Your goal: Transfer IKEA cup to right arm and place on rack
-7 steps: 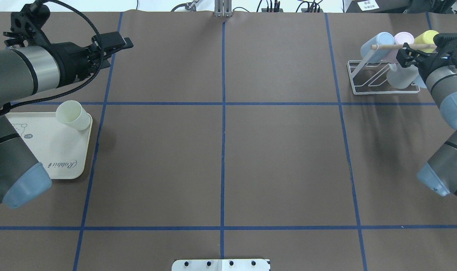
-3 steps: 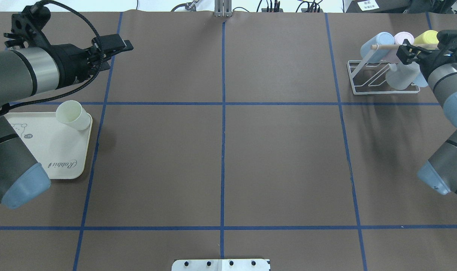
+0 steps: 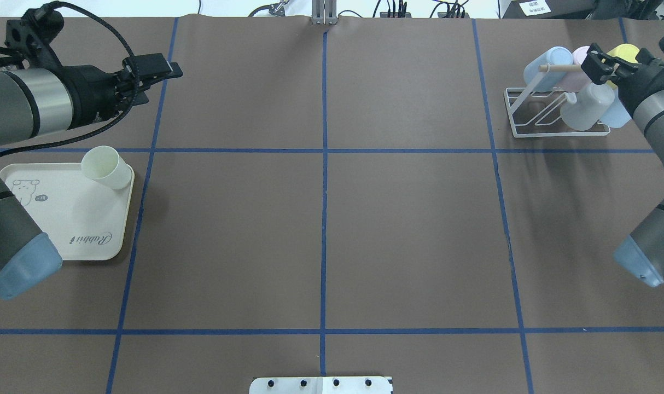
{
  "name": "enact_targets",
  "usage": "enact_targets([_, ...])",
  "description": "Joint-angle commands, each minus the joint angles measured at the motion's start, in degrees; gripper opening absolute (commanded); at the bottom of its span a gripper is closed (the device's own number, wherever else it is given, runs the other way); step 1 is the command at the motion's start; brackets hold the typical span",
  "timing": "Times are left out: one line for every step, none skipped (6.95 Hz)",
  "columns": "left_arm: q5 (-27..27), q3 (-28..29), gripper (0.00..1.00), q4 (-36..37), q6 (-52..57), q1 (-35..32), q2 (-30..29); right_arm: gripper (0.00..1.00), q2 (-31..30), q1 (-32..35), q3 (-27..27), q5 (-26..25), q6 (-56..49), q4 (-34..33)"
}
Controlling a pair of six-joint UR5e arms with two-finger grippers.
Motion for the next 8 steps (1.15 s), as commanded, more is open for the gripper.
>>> enact_targets([-5.1, -0.05, 1.0, 0.1, 3.72, -3.95, 2.51, 0.99, -4.21, 0.02, 7.77, 1.58, 6.83, 1.54])
enact_targets([-6.7, 0.04, 1.0, 0.1, 7.91, -5.19, 5.04, 0.99, -4.74, -0.07, 9.1, 2.53, 12.95, 4.59])
enact_targets([-8.89, 0.04, 1.0, 0.18, 11.08, -5.55, 8.11, 0.99, -5.97, -0.07, 9.46, 4.98, 18.06, 9.58])
enact_targets([-13.18, 0.04, 1.0, 0.19, 11.46, -6.34, 10.93, 0.99, -6.07, -0.25, 9.82, 7.01, 22.55, 11.64])
enact_targets([-18.7, 0.56, 1.0, 0.88, 13.03, -8.26, 13.13, 0.99, -5.81, -0.25, 11.12, 9.55, 27.99, 12.35])
enact_targets([-22.24, 0.57, 1.0, 4.54, 17.14, -8.89, 14.8, 0.99, -5.8, -0.34, 12.7, 12.19, 33.44, 12.62])
enact_targets([-24.1, 0.74, 1.0, 9.37, 19.53, -8.81, 14.91, 0.99, -5.63, -0.34, 13.68, 14.04, 38.54, 12.62])
enact_targets([-24.38, 2.31, 1.0, 13.24, 20.42, -8.37, 14.04, 0.99, -5.28, -0.77, 14.29, 15.28, 41.46, 12.71])
